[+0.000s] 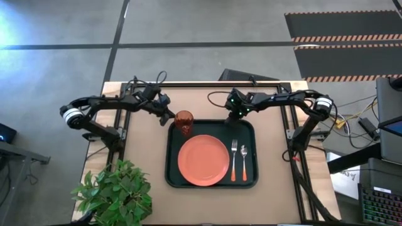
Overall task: Pick and place plate/cup/fork/spoon on tray
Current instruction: Adjust the black table tray
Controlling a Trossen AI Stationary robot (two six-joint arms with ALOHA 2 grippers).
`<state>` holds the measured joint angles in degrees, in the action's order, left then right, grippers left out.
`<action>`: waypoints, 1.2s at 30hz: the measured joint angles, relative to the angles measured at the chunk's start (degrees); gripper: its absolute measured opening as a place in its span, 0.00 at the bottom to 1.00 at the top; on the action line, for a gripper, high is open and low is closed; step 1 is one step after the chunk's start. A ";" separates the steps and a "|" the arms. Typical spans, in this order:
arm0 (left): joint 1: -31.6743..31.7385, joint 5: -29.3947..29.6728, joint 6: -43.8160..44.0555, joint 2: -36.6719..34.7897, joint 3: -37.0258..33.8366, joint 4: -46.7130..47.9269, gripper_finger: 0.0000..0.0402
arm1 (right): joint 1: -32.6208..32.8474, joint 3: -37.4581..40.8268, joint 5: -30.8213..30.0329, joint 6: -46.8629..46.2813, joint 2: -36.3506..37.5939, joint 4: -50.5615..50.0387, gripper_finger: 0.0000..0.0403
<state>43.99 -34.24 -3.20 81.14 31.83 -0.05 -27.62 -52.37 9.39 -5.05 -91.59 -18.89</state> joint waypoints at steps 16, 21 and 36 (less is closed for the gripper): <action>-2.60 -0.02 1.42 0.22 0.00 -1.25 0.00 | -0.13 0.14 -0.25 1.20 0.00 -0.16 0.02; -2.75 0.00 2.67 0.20 0.00 -1.06 0.00 | -0.14 0.14 -0.34 1.67 0.00 -0.16 0.02; -4.35 0.43 2.86 0.20 0.00 -1.07 0.00 | -0.15 0.14 -0.33 1.91 0.09 -0.17 0.02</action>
<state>39.64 -33.81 -0.34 81.34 31.83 -1.13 -27.77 -52.23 9.06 -3.14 -91.50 -19.05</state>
